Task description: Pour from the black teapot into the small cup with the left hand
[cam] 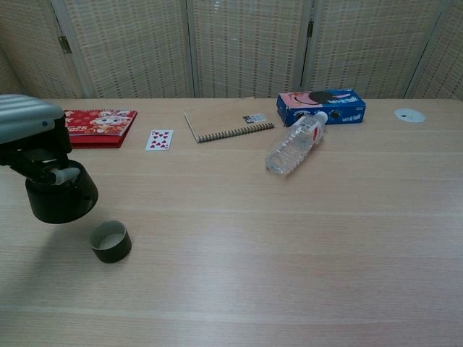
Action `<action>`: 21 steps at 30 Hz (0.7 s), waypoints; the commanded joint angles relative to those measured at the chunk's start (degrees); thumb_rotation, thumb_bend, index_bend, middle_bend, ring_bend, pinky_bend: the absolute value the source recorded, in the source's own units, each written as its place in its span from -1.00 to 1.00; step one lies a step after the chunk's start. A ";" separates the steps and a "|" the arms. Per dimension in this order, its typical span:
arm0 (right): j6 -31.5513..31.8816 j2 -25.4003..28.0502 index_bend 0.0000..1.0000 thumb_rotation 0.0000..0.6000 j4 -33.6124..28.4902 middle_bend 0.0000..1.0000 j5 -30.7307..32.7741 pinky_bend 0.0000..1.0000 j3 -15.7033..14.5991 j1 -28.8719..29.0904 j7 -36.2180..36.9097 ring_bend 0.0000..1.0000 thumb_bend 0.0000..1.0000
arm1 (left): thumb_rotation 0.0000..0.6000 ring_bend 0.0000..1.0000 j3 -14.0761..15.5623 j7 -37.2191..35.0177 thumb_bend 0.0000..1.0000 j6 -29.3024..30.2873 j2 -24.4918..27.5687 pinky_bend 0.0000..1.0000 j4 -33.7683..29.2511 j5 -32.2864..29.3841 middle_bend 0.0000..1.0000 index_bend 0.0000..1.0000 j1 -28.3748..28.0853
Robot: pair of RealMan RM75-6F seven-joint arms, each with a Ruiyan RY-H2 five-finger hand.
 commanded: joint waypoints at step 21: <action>-0.05 -0.28 -0.81 1.00 0.31 -0.47 0.11 -0.94 -0.06 -0.08 0.19 -0.46 -0.52 | 0.74 0.98 0.85 9.94 -0.05 4.53 -4.88 0.05 0.82 3.36 1.00 1.00 2.66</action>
